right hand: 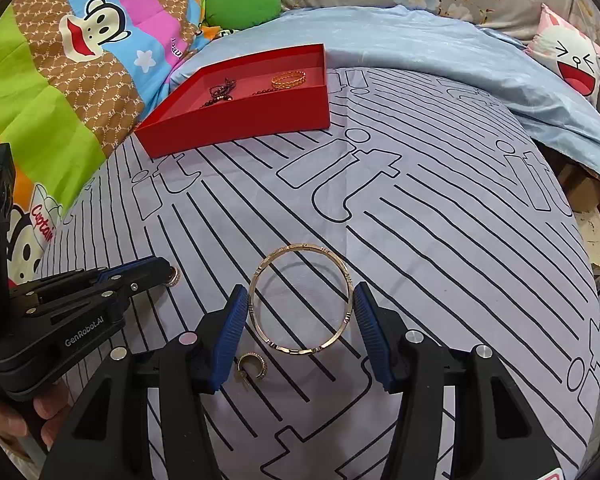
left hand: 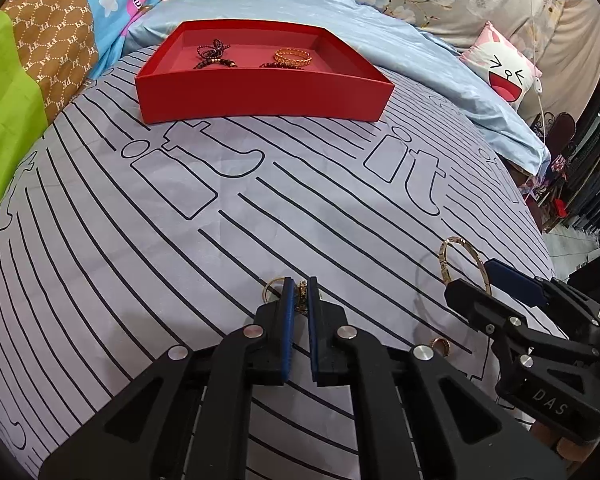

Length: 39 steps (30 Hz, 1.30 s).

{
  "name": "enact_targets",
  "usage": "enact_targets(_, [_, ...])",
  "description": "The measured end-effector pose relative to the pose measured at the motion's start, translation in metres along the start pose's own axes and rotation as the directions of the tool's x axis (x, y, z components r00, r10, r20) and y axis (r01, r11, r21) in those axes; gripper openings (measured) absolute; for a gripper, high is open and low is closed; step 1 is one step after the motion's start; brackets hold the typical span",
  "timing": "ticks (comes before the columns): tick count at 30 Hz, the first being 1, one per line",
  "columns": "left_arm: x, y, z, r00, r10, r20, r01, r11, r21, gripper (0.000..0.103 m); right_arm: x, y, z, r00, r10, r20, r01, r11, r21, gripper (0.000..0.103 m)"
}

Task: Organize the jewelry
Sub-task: 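Grasp the thin gold bangle with the right tool while the left tool grasps a gold ring, then carry the bangle and ring into the red tray and open both tools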

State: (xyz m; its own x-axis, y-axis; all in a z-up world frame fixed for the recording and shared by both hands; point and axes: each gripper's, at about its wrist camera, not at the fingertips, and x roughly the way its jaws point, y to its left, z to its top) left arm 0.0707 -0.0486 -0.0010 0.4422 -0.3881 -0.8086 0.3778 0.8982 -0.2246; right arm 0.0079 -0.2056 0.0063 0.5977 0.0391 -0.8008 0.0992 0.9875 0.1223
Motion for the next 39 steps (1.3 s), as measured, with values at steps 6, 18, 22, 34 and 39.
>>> enact_targets(6, [-0.007, 0.005, -0.002, 1.000, -0.003, 0.012, 0.003, 1.000, -0.004, 0.003, -0.003, 0.000, 0.000, 1.000, 0.000, 0.005, 0.000, 1.000, 0.001, 0.052])
enact_targets(18, [-0.028, 0.026, 0.002, 0.999, 0.018, 0.044, -0.016, 0.999, -0.049, 0.003, -0.013, 0.002, 0.006, 1.000, 0.012, 0.028, -0.012, 1.000, -0.002, 0.052])
enact_targets(22, [-0.035, 0.029, 0.008, 0.998, 0.033, 0.060, -0.029, 0.998, -0.054, 0.003, -0.017, 0.004, 0.010, 0.999, 0.018, 0.039, -0.018, 1.000, -0.007, 0.052])
enact_targets(34, [-0.054, 0.035, 0.049, 0.989, 0.048, 0.138, -0.042, 0.998, -0.046, 0.003, -0.022, 0.019, 0.045, 0.995, 0.056, 0.082, -0.053, 0.998, -0.037, 0.052])
enact_targets(39, [-0.058, 0.036, 0.078, 0.982, 0.047, 0.183, -0.042, 0.999, -0.034, 0.003, -0.020, 0.028, 0.074, 0.991, 0.061, 0.117, -0.053, 0.996, -0.069, 0.052])
